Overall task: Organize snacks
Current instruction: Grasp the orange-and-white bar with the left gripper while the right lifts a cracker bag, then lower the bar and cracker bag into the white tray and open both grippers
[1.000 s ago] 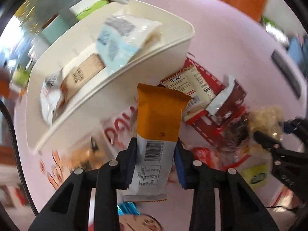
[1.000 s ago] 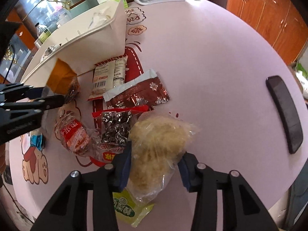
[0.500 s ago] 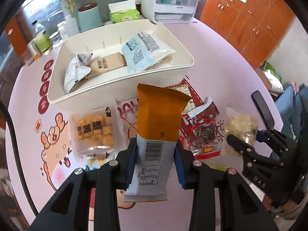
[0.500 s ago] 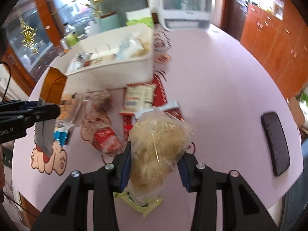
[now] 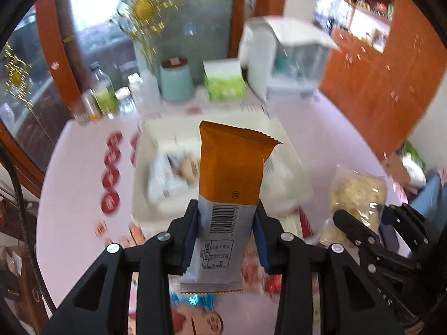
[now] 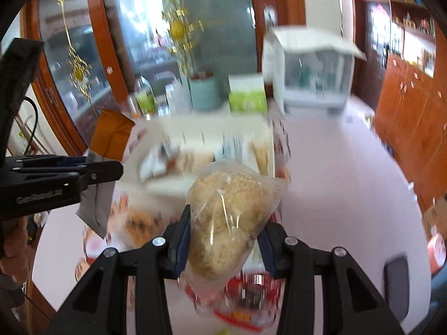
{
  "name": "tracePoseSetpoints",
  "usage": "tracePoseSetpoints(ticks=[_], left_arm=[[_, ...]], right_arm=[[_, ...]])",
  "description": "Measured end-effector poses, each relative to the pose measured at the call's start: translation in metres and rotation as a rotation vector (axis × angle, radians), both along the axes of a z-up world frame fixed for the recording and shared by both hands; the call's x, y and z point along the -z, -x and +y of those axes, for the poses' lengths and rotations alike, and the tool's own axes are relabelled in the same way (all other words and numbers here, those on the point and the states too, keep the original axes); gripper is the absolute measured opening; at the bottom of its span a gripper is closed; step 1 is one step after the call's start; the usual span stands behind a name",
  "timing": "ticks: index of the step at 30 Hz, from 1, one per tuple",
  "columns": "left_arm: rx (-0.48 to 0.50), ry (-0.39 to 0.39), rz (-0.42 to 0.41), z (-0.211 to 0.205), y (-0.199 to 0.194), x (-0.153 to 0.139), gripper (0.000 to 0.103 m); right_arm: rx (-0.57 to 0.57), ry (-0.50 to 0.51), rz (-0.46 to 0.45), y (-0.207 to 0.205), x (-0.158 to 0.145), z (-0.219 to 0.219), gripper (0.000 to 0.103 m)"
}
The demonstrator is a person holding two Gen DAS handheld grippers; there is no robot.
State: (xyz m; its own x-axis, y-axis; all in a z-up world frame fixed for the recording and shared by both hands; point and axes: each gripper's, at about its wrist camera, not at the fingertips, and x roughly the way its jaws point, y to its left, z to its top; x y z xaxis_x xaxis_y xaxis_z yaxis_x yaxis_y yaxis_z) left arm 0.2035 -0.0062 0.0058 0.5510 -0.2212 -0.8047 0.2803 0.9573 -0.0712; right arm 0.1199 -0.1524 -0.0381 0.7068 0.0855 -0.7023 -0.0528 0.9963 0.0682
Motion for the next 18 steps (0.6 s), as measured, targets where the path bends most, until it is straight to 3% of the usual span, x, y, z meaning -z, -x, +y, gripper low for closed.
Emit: tracePoseSetpoints(ticks=[4, 7, 14, 16, 17, 18], left_arm=[[-0.040, 0.011, -0.064, 0.008, -0.032, -0.020, 0.036], [-0.074, 0.022, -0.058, 0.019, -0.057, -0.019, 0.036], [-0.124, 0.004, -0.029, 0.034, -0.104, 0.003, 0.038], [-0.132, -0.003, -0.006, 0.035, -0.115, 0.015, 0.053], [-0.140, -0.007, 0.008, 0.036, -0.120, 0.022, 0.077], [-0.151, -0.014, 0.017, 0.036, -0.122, 0.028, 0.092]], right_arm=[[-0.015, -0.013, -0.076, -0.034, -0.035, 0.006, 0.043], [-0.012, -0.014, -0.105, -0.060, -0.050, 0.010, 0.043], [-0.005, 0.015, -0.092, -0.116, -0.053, 0.018, 0.045], [-0.008, 0.022, -0.061, -0.133, -0.044, 0.021, 0.046], [-0.012, 0.031, -0.040, -0.140, -0.039, 0.023, 0.047], [-0.009, 0.045, -0.020, -0.146, -0.033, 0.024, 0.048]])
